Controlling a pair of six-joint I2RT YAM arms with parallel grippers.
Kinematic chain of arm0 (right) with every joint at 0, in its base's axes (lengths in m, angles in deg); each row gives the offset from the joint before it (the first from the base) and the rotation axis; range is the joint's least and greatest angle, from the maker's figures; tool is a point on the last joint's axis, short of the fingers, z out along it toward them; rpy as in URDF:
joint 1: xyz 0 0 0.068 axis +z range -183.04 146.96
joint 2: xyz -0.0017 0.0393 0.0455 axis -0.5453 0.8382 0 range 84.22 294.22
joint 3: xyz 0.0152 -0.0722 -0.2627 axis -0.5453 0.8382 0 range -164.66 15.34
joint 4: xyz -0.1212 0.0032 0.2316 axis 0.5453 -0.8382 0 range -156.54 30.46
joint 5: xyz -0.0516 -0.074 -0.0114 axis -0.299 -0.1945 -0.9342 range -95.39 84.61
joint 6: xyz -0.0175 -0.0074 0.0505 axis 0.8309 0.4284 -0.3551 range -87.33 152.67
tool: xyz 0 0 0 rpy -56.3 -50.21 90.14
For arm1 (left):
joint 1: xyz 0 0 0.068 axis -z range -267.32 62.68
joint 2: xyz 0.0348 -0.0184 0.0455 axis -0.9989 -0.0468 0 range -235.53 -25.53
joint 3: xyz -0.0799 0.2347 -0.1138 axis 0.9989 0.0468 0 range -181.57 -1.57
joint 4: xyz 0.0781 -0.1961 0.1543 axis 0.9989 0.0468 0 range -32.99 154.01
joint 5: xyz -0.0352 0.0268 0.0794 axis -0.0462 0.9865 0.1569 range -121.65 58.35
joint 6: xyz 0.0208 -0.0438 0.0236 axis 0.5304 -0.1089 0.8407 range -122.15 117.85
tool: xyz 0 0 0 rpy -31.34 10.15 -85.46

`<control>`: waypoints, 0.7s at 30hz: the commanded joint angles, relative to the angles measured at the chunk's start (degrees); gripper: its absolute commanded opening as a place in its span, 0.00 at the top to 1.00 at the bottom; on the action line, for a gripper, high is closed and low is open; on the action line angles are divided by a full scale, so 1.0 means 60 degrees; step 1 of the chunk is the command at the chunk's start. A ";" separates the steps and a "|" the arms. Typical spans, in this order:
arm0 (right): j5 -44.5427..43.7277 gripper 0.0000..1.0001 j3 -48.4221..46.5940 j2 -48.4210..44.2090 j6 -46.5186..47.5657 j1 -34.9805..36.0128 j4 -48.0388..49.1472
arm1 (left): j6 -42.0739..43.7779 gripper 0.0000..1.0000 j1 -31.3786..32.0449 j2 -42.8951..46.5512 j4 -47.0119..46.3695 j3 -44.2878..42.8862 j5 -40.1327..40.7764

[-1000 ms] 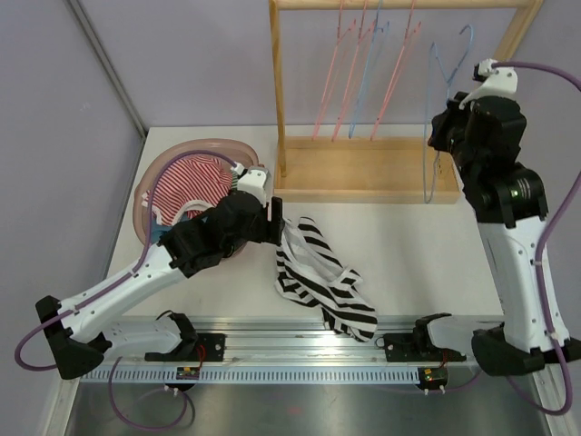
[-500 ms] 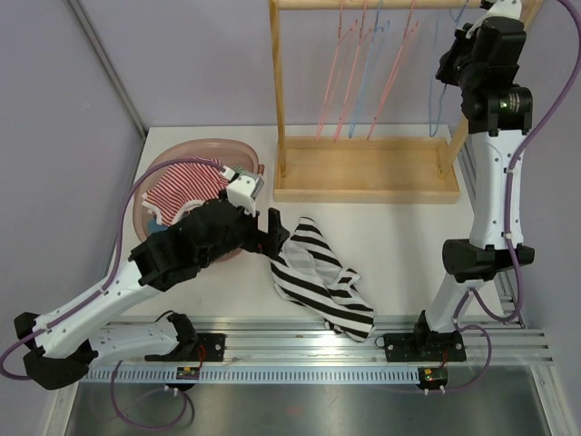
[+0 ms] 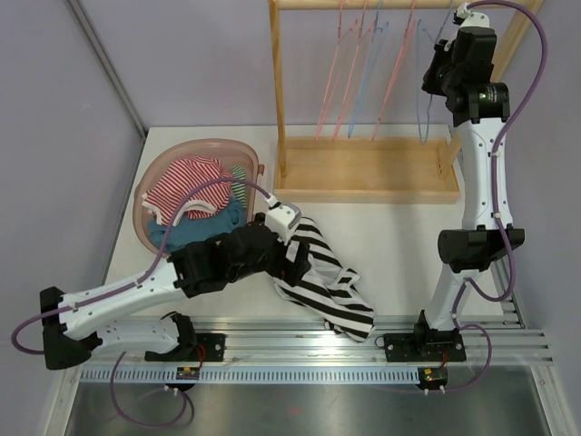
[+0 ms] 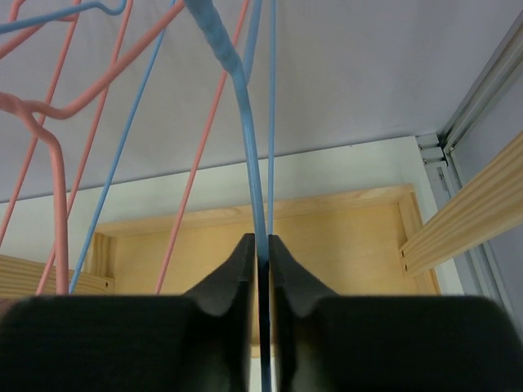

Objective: Remove the tank top from the hanger

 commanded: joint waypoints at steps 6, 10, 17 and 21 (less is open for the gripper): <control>-0.0460 0.27 0.1298 -0.2318 0.0033 -0.0040 0.0182 | -0.0047 0.01 0.0747 -0.2073 -0.2319 0.0364 -0.0675; -0.0812 0.01 0.3333 -0.4016 -0.0187 -0.0040 0.0533 | -0.0135 0.01 0.0850 -0.3201 -0.2672 0.0291 -0.0426; 0.0533 0.00 0.7244 -0.7954 -0.1050 -0.0040 0.2026 | -0.0208 0.01 0.0880 -0.5193 -0.3039 0.0056 -0.0439; 0.1983 0.00 0.8431 -0.9086 -0.1257 -0.0054 0.2218 | -0.0428 0.01 0.0894 -0.6539 -0.3477 0.0187 -0.0717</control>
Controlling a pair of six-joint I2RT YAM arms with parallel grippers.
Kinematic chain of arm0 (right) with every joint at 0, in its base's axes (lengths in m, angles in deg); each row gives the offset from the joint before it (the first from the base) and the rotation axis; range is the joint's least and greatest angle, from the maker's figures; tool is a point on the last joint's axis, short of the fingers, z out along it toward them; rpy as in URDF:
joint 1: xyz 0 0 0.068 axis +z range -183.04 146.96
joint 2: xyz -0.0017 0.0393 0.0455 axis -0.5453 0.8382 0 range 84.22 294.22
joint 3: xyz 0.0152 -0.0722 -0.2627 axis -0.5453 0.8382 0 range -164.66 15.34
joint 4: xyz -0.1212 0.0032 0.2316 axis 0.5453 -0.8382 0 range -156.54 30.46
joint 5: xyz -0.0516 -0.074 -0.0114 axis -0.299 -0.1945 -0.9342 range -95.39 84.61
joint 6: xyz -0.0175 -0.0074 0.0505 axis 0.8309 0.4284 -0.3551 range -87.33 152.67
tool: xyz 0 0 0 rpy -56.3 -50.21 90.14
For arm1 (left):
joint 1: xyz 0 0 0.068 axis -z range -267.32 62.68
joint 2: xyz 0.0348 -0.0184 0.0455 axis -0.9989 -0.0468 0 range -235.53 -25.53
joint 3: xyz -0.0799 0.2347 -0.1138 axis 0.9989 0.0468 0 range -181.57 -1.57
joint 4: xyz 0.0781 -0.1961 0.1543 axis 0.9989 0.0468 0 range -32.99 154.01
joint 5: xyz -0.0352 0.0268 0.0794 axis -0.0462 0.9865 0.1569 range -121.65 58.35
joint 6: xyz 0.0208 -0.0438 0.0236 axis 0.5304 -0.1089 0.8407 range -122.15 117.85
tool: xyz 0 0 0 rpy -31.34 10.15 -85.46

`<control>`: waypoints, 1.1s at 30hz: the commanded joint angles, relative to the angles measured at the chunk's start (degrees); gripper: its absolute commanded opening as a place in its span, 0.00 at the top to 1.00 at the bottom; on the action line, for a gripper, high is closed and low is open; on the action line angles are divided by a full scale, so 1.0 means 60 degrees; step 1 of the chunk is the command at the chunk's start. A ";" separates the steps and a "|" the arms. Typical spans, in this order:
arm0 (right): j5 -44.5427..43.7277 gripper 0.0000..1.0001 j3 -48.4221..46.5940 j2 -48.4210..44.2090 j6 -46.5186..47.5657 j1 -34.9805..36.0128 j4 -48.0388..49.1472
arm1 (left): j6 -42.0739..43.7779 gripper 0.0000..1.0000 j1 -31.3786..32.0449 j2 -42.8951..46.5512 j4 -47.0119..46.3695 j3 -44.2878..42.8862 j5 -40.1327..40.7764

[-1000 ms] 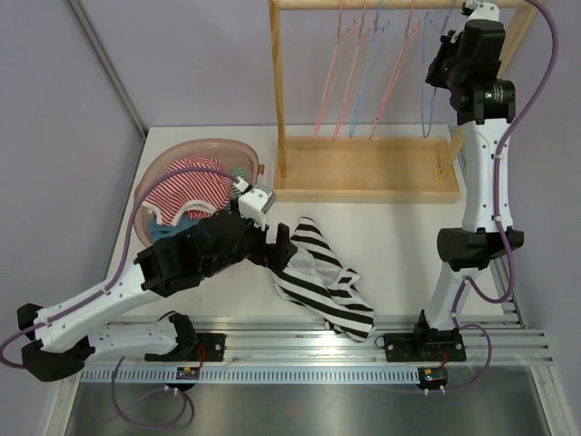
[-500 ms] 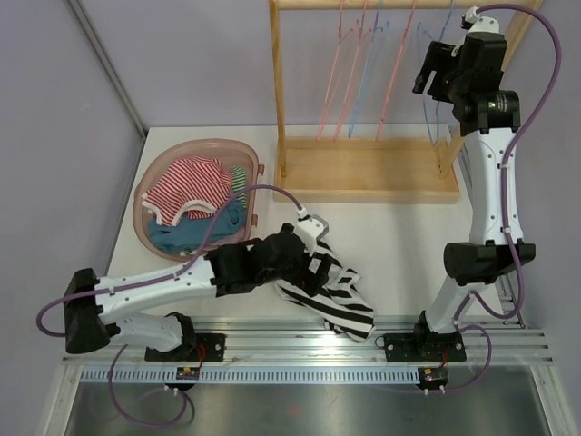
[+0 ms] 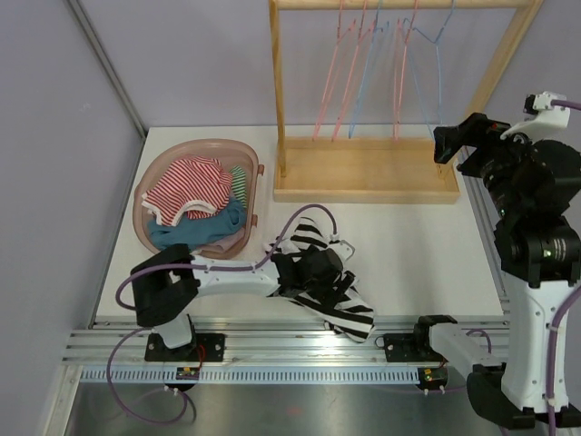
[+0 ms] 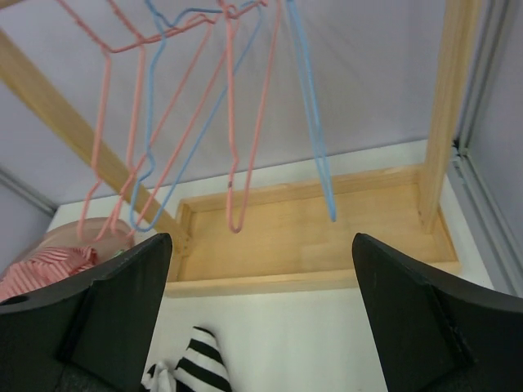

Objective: Remove the tank top from the hanger

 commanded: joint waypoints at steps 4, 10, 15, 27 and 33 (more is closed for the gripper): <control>0.2576 0.01 0.1260 -0.1292 -0.0456 -0.0032 0.0947 | -0.0586 0.40 0.0075 -0.1091 -0.1265 0.0258 -0.0633; 0.3076 0.01 0.1466 -0.2245 -0.0500 -0.0032 0.0845 | -0.0820 1.00 0.0075 -0.0172 -0.0462 0.0274 0.0329; 0.3149 0.00 0.1437 -0.2685 -0.0514 -0.0032 0.0669 | -0.1157 1.00 -0.0115 0.1952 0.1909 -0.0383 0.2512; 0.3018 0.00 0.1642 -0.2832 -0.0485 -0.0032 0.0669 | -0.0323 1.00 -0.3482 0.5031 0.5442 -0.3004 0.3585; 0.3047 0.00 0.1744 -0.2817 -0.0500 -0.0032 0.0830 | 0.0497 1.00 -0.5986 0.4753 0.6307 -0.4720 0.3104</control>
